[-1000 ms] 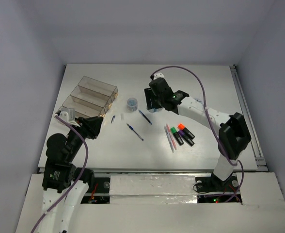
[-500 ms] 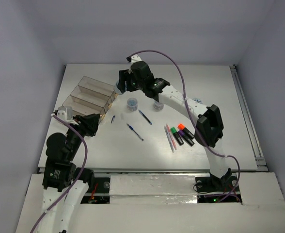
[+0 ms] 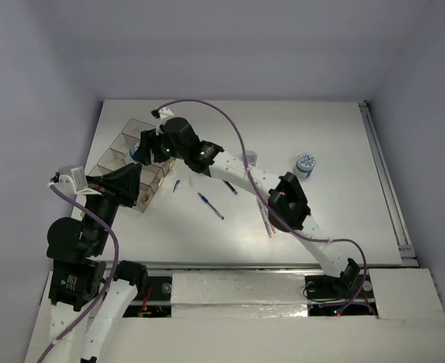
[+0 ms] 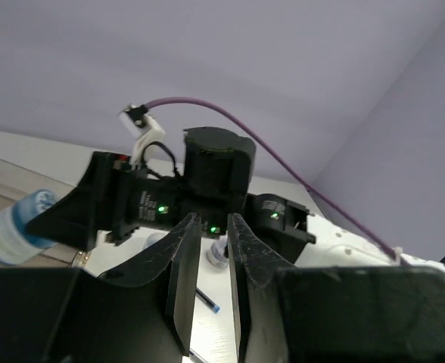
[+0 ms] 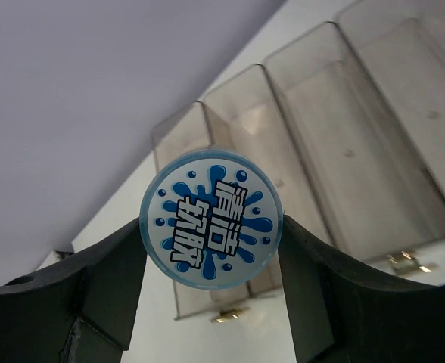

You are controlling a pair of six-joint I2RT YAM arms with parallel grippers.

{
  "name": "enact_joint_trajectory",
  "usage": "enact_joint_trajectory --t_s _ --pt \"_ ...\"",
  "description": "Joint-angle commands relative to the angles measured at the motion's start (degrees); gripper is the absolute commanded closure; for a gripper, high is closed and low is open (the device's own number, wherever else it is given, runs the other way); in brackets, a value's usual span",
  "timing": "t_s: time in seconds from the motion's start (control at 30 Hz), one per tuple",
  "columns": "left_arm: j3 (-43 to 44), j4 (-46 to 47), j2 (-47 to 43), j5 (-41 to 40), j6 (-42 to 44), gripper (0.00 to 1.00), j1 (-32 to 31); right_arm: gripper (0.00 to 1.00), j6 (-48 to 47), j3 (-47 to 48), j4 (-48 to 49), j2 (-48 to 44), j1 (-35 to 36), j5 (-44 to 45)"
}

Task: Sort the stationery into containers
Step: Place the stationery in the storage box.

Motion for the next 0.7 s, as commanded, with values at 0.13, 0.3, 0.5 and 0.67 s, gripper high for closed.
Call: enact_joint_trajectory --t_s 0.13,0.3,0.5,0.67 --pt "-0.2 1.6 0.7 -1.7 -0.1 0.82 -1.3 0.63 -1.3 10.0 6.3 6.5 1.7 4.4" --pt "-1.3 2.7 0.6 -2.6 0.7 0.82 -2.3 0.62 -5.8 9.4 4.1 7.1 3.6 9.4" --pt "-1.9 2.9 0.6 -2.6 1.4 0.81 -2.4 0.62 -7.7 8.9 2.8 7.7 4.1 11.4" --pt "-2.4 2.9 0.3 -4.7 1.7 0.81 -2.4 0.60 -9.5 7.6 1.9 8.0 4.6 11.7"
